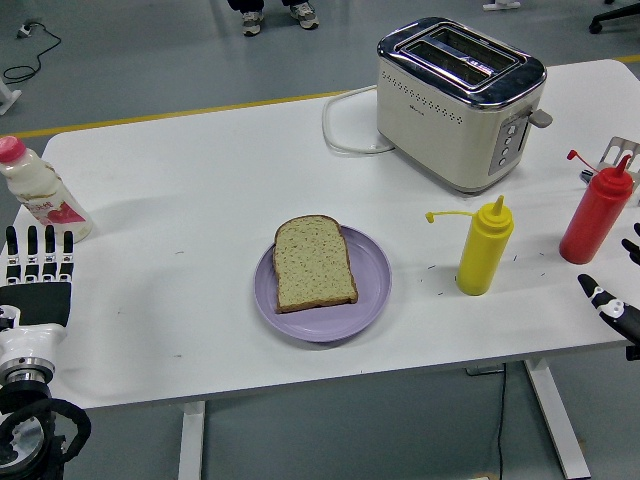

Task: Pick up the cup,pour liquid into bread,place the cup on the desk

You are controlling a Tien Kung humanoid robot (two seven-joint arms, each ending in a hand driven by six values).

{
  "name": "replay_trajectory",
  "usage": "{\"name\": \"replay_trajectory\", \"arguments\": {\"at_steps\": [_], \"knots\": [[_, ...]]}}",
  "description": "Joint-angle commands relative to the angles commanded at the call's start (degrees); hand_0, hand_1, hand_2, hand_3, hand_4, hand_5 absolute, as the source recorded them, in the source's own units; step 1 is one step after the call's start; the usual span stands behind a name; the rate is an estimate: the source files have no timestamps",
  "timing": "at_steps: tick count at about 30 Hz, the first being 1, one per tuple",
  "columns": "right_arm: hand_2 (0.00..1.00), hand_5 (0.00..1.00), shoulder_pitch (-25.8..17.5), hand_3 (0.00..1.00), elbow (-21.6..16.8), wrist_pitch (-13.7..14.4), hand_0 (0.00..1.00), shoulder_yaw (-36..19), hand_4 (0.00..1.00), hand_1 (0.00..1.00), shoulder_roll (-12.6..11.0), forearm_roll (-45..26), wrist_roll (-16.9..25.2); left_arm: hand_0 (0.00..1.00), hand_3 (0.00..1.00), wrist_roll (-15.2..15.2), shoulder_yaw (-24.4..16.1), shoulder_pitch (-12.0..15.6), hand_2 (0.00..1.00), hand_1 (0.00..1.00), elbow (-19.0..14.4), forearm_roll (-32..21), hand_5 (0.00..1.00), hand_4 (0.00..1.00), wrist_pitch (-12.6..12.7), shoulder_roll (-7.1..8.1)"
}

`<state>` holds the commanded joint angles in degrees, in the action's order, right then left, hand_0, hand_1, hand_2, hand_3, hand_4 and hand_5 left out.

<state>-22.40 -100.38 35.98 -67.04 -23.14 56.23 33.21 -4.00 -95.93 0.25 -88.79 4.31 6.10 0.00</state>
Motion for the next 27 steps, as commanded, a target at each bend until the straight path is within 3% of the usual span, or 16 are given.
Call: {"name": "replay_trajectory", "arguments": {"at_steps": [11, 12, 14, 23, 24, 27], "knots": [[0.949, 0.154, 0.80, 0.998, 1.18, 0.08, 0.947, -3.40, 0.834, 0.882, 0.26, -2.62, -0.54, 0.858, 0.854, 0.01, -0.03, 0.05, 0.934, 0.871, -0.03, -0.02, 0.998, 0.715, 0.00, 0.00], [0.941, 0.183, 0.99, 0.988, 1.36, -0.03, 0.941, -3.81, 0.786, 0.875, 0.21, -2.99, -0.58, 0.858, 0.854, 0.01, -0.04, 0.04, 0.934, 0.871, -0.03, -0.01, 0.998, 0.715, 0.00, 0.00], [0.941, 0.183, 1.40, 0.988, 1.66, -0.34, 0.941, -4.67, 0.786, 0.875, 0.10, -4.19, -0.59, 0.858, 0.854, 0.02, -0.05, 0.02, 0.934, 0.871, -0.02, -0.01, 0.998, 0.715, 0.00, 0.00], [0.922, 0.208, 3.97, 0.958, 1.76, -3.91, 0.932, -9.82, 0.751, 0.867, -0.03, -13.27, -0.95, 0.858, 0.854, -0.01, -0.29, -0.12, 0.934, 0.871, -0.03, 0.00, 0.998, 0.715, 0.01, 0.00], [0.891, 0.255, 4.34, 0.929, 1.66, -4.49, 0.916, -10.42, 0.672, 0.844, -0.01, -14.38, -1.09, 0.858, 0.854, -0.01, -0.32, -0.13, 0.934, 0.871, -0.03, -0.01, 0.998, 0.715, 0.01, 0.00], [0.891, 0.255, 5.23, 0.929, 1.41, -5.61, 0.916, -11.81, 0.672, 0.844, -0.02, -16.87, -1.25, 0.858, 0.854, -0.02, -0.41, -0.15, 0.934, 0.871, -0.04, -0.01, 0.998, 0.715, 0.01, 0.00]]}}
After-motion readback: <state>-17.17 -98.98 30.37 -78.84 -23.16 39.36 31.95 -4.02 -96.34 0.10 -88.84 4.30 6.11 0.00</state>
